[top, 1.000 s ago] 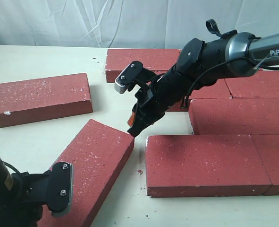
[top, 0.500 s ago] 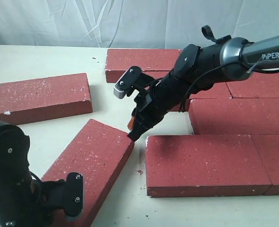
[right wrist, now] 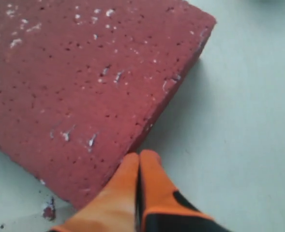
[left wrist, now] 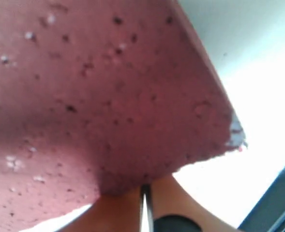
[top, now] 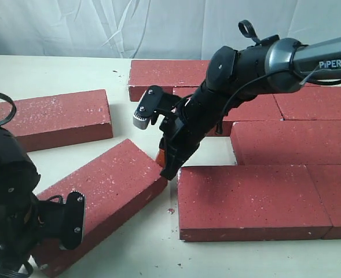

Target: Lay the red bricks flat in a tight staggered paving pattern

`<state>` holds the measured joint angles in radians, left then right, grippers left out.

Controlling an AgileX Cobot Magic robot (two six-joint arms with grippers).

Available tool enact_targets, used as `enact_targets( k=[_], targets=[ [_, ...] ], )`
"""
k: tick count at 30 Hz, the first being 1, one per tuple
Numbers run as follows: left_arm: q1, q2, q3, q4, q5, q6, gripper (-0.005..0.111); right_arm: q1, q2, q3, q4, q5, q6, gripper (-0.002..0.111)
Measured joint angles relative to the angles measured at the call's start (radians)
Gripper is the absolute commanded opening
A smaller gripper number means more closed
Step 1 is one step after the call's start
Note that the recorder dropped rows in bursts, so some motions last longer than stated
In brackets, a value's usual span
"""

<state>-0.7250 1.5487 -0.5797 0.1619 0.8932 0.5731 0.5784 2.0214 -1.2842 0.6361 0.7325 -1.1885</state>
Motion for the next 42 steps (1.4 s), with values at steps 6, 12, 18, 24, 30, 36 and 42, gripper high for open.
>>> enact_targets(
  k=[6, 12, 18, 24, 30, 36, 42],
  targets=[
    [0.002, 0.002, 0.000, 0.281, -0.071, -0.189, 0.000, -0.004, -0.015, 0.000, -0.073, 0.058, 0.015, -0.001],
    [0.068, 0.002, 0.000, 0.407, -0.145, -0.327, 0.000, -0.006, -0.015, 0.000, -0.109, 0.091, 0.019, -0.001],
    [0.175, 0.002, -0.011, 0.452, -0.067, -0.329, 0.000, 0.003, -0.015, 0.000, -0.092, 0.115, 0.033, -0.001],
    [0.317, -0.052, -0.071, 0.378, -0.019, -0.439, 0.000, 0.000, -0.015, 0.000, -0.103, 0.115, 0.056, -0.001],
    [0.480, -0.090, -0.125, 0.023, -0.029, -0.465, 0.000, -0.024, -0.045, 0.000, -0.145, 0.077, 0.169, -0.001],
    [0.643, -0.076, -0.127, -0.233, -0.110, -0.459, 0.000, -0.026, -0.062, 0.000, -0.148, 0.077, 0.218, -0.001],
    [0.680, -0.067, -0.127, -0.318, -0.135, -0.459, 0.000, -0.021, -0.030, 0.000, -0.078, -0.002, 0.218, -0.001]
  ],
)
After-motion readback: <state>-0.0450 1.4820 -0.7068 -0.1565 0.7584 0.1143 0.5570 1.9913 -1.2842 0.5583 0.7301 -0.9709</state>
